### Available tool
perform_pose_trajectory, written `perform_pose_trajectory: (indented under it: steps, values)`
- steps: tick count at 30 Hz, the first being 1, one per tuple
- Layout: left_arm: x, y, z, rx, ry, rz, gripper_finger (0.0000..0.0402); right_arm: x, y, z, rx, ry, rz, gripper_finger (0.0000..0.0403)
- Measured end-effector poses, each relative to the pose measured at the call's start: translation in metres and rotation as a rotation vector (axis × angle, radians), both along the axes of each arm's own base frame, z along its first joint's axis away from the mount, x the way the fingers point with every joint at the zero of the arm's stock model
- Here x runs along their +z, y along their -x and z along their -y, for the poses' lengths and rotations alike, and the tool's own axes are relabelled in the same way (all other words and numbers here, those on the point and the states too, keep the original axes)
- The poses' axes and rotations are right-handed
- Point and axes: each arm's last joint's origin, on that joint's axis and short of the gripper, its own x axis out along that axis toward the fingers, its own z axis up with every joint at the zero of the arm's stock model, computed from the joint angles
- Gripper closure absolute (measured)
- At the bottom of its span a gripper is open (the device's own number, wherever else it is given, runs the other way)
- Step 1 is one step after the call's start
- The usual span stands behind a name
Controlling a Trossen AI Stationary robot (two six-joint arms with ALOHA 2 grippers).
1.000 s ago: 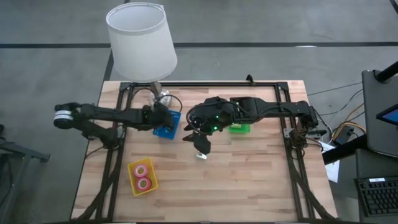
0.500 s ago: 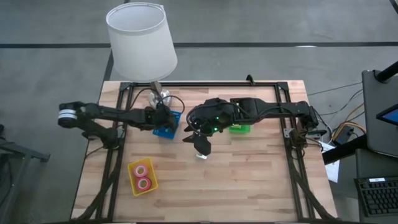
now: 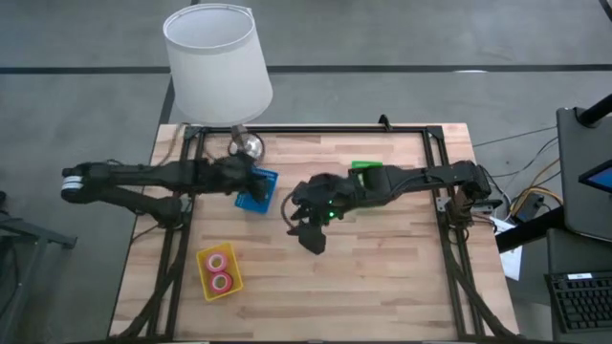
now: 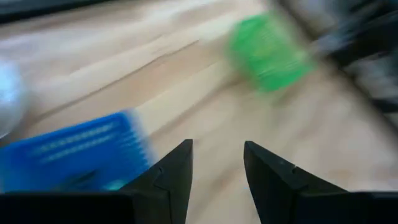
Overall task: Pick and place Stapler, Stapler remover, tape
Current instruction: Put the light blue staple remover into the blue bin
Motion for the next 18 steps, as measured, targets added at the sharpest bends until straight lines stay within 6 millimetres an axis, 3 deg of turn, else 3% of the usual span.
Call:
perform_pose_trajectory:
  steps: [11,18]
  values:
    - [0.093,0.028,0.038,-0.201,0.072,0.533,0.0261,-0.103,0.008,0.0,-0.132,-0.09,-0.343,0.02]
    - [0.121,0.023,0.069,-0.384,0.048,0.815,0.0266,-0.141,0.006,0.014,-0.16,-0.08,-0.307,0.02]
